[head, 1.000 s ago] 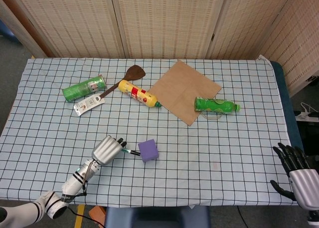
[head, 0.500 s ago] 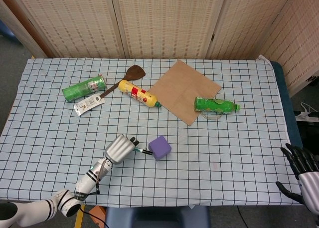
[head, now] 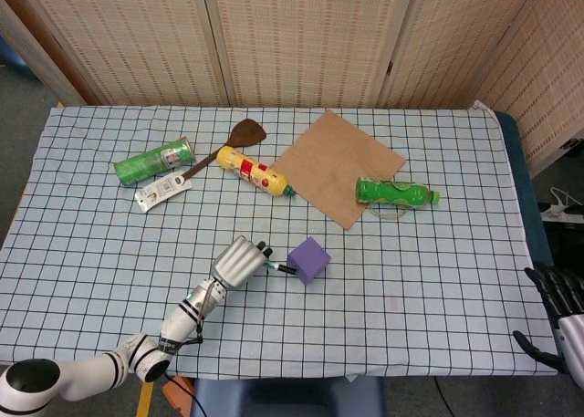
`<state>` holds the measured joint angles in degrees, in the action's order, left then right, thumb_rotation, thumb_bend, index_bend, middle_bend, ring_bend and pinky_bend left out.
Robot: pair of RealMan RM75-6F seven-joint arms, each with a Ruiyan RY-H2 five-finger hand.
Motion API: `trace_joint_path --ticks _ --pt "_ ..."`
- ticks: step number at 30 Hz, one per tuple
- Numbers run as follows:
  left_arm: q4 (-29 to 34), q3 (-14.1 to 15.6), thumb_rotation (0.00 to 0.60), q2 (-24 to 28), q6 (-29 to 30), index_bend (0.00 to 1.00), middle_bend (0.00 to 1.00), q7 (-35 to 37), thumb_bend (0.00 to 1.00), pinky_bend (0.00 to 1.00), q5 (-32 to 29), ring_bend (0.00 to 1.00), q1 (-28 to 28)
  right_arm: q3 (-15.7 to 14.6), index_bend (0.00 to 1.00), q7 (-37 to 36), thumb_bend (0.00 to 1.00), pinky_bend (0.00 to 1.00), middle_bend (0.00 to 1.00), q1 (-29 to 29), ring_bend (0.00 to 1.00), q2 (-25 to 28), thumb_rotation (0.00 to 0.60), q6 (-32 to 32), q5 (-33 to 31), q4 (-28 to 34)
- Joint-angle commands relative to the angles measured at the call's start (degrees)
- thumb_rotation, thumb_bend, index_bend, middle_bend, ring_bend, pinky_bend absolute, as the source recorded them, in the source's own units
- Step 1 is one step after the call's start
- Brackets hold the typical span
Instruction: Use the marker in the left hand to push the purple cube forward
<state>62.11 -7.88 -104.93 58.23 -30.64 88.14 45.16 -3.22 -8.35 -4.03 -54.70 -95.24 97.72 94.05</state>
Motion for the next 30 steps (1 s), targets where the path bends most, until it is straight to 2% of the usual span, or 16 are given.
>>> trace_joint_path --ticks 1,12,17,23,30 --pt "-2.54 -0.79 0.6 -1.51 -1.12 0.8 0.81 1.41 0.65 1.0 -0.66 0.81 1.59 0.19 0.0 -0.26 0.13 0.0 0.0 -0.08 0.0 0.11 0.6 -0.02 -0.45 -0.04" --pt "-13.3 -1.62 0.6 -7.67 -3.13 0.8 0.81 6.54 0.65 1.0 -0.37 0.81 7.13 1.3 0.0 -0.8 0.13 0.0 0.0 0.24 0.0 0.38 0.6 1.4 -3.3 0.15" --pt "-15.48 -1.83 0.6 -9.03 -2.25 0.8 0.81 8.85 0.65 1.0 0.14 0.81 8.74 1.61 0.0 -0.5 0.13 0.0 0.0 0.5 0.0 0.35 0.6 2.16 -4.03 0.35" --pt "-12.07 -0.54 0.6 -6.15 1.35 0.8 0.81 8.68 0.65 1.0 0.6 0.82 6.7 1.64 0.0 0.34 0.13 0.0 0.0 0.83 0.0 0.19 0.6 2.99 -4.03 0.64" --pt "-2.4 4.45 0.6 4.15 8.56 0.8 0.81 5.74 0.65 1.0 0.39 0.82 -2.68 1.4 0.0 1.31 0.13 0.0 0.0 0.95 0.0 -0.14 0.6 3.16 -3.14 0.84"
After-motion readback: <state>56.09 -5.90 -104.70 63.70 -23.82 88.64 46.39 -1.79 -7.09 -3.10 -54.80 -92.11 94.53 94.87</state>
